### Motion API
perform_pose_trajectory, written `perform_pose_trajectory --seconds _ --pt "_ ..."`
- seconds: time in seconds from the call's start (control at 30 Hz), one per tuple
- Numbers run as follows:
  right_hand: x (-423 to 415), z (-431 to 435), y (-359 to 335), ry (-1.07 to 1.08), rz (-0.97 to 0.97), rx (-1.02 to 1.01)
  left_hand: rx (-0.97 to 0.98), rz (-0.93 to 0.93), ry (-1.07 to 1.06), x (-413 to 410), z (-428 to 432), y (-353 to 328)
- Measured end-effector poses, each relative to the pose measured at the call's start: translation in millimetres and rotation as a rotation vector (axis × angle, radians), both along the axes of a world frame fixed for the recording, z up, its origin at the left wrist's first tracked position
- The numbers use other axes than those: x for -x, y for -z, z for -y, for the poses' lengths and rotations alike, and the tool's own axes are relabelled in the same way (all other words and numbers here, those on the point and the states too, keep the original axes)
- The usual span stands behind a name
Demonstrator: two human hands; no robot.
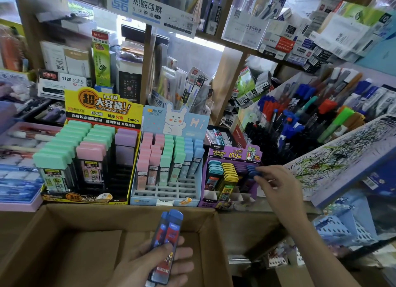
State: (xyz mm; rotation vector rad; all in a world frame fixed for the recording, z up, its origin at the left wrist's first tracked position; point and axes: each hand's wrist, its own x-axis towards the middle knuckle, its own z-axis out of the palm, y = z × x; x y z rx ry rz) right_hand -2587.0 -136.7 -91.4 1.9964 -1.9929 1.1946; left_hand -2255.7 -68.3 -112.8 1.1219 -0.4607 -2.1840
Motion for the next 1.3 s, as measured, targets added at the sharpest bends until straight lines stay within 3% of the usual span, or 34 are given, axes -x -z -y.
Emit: perform_pose_trajectory --seconds 0.23,0.53,0.93,1.3 --pt "-4 -6 1 0.077 0.036 0.001 0.032 0.049 0.041 -3 8 11" --pt "-36 -32 -8 0.005 0.284 0.065 0.041 0.074 -0.012 1 6 10" --pt "-126 -53 12 -0.337 0.631 -0.518 0.158 0.088 0.056 -2 7 20" --pt "-124 -54 10 -0.380 0.853 -0.563 0.175 0.074 0.018 0 7 25"
